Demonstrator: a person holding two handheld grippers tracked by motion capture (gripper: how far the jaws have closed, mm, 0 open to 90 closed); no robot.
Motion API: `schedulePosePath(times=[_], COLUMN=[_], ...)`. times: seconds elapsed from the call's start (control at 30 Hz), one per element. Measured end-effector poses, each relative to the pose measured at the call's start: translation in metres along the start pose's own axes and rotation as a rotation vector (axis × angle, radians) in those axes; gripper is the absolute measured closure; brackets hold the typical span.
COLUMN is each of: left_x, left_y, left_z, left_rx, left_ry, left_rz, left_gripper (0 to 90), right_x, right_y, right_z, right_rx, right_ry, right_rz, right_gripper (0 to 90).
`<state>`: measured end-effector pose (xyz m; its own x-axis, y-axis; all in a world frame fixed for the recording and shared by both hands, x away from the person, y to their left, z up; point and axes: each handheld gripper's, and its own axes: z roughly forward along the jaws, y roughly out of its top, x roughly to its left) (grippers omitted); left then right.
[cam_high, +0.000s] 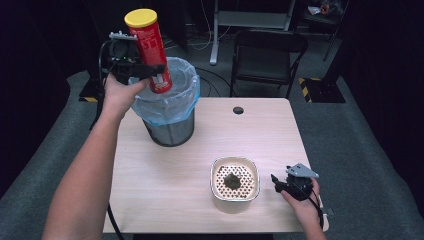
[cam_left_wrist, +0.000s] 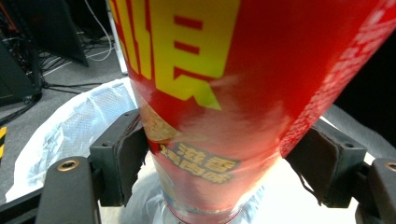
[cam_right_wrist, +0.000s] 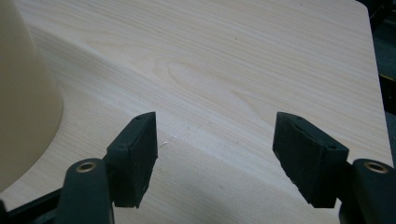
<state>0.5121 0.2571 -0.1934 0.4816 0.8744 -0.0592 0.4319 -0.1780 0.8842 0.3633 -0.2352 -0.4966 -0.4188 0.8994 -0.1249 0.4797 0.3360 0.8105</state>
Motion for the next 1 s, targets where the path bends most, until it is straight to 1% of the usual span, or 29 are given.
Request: schedulePosePath(times=[0.03,0.1,0.23,0.3,0.33,0.37,0.4,0.43,0.47,0.5,0.53,0.57,0.67,0.73,0.83,0.93,1.0], left_x=[0.002,0.005,0.011,0.014,0.014,0.015,0.017,0.018,0.02,0.022,0.024,0.025,0.028,0.029,0.032,0.034,0.036], left_y=[-0.001,-0.003,-0.009,-0.012,-0.012,-0.015,-0.016,-0.018,-0.019,-0.02,-0.022,-0.023,-0.026,-0.027,-0.031,-0.034,-0.037], left_z=[0.003,0.009,0.02,0.026,0.026,0.03,0.033,0.035,0.037,0.038,0.04,0.041,0.047,0.048,0.053,0.057,0.061], left_rx=[0.003,0.005,0.015,0.014,0.014,0.015,0.017,0.017,0.014,0.023,0.023,0.025,0.045,0.05,0.05,0.065,0.084], left_ry=[-0.003,0.013,0.051,0.067,0.067,0.084,0.089,0.088,0.091,0.088,0.091,0.092,0.108,0.116,0.115,0.116,0.111], left_rz=[-0.017,-0.034,-0.042,-0.041,-0.041,-0.038,-0.044,-0.054,-0.065,-0.071,-0.075,-0.074,-0.068,-0.069,-0.094,-0.107,-0.121], left_gripper=[23.3,23.3,23.3,23.3,23.3,23.3,23.3,23.3,23.3,23.3,23.3,23.3,23.3,23.3,23.3,23.3,23.2], right_x=[0.0,0.0,0.0,0.0,0.001,0.001,0.001,0.002,0.002,0.002,0.002,0.002,0.003,0.003,0.003,0.004,0.004], right_y=[0.0,0.0,0.0,0.0,0.0,0.0,0.0,0.0,0.0,0.0,0.0,0.0,0.0,0.0,0.0,-0.001,-0.001], right_z=[0.0,0.0,0.0,0.0,0.001,0.001,0.001,0.001,0.001,0.001,0.002,0.002,0.002,0.002,0.003,0.004,0.004], right_rx=[0.002,0.001,-0.001,0.0,-0.004,-0.006,-0.005,-0.006,-0.002,-0.001,0.0,0.001,0.0,0.0,0.003,0.006,0.007], right_ry=[0.001,0.001,0.004,0.005,0.0,0.001,0.003,0.003,0.002,0.005,0.005,0.012,0.005,0.008,0.01,0.011,0.011], right_rz=[0.0,0.003,0.004,-0.005,0.003,0.001,-0.002,-0.007,-0.002,-0.009,-0.005,-0.008,-0.01,-0.014,-0.013,-0.01,-0.018], right_gripper=[30.7,30.7,30.8,30.8,30.8,30.8,30.8,30.8,30.8,30.8,30.8,30.8,30.8,30.8,30.8,30.8,30.8])
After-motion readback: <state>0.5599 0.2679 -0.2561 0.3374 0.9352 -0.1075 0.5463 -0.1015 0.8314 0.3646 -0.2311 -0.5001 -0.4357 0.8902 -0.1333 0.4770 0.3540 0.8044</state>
